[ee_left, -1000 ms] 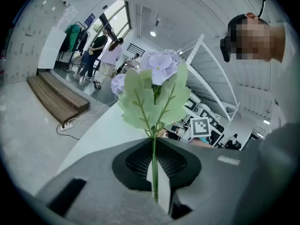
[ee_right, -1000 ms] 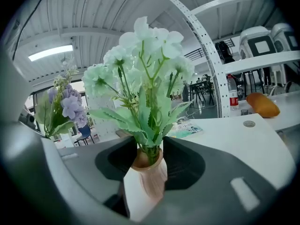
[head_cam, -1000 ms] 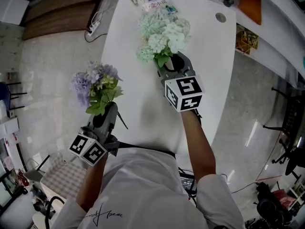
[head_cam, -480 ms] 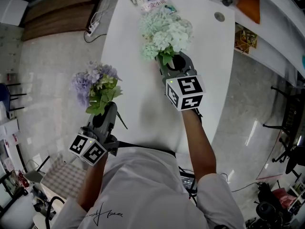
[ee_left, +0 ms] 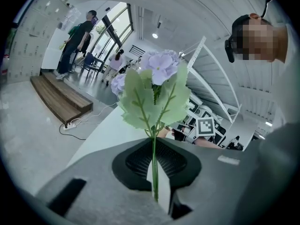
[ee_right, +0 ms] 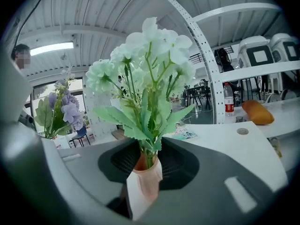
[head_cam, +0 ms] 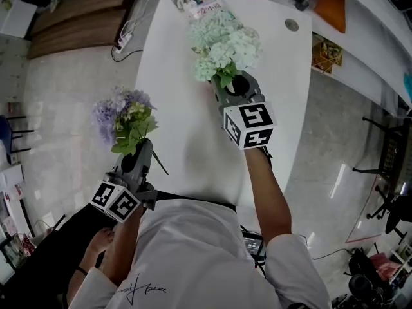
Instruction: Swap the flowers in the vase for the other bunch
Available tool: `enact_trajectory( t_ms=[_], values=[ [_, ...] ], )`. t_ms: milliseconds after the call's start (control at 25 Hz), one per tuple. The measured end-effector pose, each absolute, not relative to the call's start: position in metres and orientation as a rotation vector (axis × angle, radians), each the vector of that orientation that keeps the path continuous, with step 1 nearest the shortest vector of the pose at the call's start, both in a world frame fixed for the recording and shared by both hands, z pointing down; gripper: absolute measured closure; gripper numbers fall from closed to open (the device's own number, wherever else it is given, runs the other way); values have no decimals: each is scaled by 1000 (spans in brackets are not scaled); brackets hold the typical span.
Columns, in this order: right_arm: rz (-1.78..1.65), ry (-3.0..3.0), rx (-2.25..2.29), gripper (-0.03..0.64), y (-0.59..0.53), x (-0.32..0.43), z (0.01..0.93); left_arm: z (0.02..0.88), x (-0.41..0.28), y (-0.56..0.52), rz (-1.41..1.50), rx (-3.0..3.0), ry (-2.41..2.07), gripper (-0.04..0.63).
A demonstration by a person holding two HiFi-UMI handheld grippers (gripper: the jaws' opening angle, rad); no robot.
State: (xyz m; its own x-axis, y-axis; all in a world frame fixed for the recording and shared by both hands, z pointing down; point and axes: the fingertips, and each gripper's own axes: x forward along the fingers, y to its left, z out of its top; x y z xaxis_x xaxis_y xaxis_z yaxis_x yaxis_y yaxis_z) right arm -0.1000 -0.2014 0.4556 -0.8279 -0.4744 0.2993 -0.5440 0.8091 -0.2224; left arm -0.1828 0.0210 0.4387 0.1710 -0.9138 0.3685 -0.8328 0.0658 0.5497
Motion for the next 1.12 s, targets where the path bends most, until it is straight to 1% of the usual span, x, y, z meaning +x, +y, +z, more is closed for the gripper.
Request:
enact_trajectory(
  t_ms=[1120],
  values=[
    [377,-2783,850,511,-196,-82,425,428,-173,24,-216,1841,-1636,575]
  ],
)
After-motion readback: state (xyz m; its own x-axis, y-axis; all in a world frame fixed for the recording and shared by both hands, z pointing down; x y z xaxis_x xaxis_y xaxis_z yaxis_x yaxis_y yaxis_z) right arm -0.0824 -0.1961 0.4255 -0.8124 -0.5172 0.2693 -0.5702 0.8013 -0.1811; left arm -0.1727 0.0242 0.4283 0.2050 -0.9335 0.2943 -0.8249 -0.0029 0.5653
